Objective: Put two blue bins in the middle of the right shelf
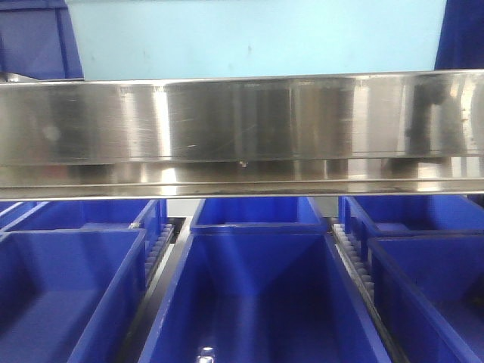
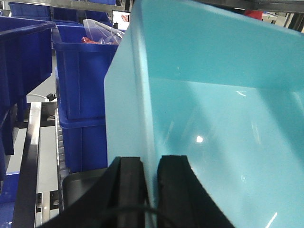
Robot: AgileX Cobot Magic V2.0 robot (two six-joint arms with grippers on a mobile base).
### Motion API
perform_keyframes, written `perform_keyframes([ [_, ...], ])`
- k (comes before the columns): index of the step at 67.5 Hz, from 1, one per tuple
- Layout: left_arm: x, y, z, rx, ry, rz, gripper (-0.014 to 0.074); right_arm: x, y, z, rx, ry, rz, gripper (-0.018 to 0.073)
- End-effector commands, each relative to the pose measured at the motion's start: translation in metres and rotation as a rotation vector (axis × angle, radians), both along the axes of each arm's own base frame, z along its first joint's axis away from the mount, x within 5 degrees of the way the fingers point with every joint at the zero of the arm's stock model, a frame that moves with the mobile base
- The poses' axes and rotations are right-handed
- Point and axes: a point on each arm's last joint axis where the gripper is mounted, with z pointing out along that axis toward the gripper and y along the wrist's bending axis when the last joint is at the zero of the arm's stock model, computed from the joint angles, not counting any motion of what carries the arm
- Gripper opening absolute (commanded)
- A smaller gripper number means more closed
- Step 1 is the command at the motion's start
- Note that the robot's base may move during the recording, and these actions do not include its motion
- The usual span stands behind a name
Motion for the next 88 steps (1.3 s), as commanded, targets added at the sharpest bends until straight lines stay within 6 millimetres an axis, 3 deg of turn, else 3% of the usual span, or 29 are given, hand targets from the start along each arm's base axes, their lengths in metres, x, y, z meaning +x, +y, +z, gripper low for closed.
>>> perform_keyframes([
  [1, -0.0072, 0.003, 0.0147, -0.045, -0.08, -0.003, -0.0111, -0.0008, -0.0027, 0.0062, -0.017, -0.05, -0.009, -0.0153],
  [88, -0.0073, 0.0029, 0.0145, -0.046, -0.078, -0.004, -0.0111, -0.0008, -0.0027, 0.0062, -0.017, -0.05, -0.009, -0.0153],
])
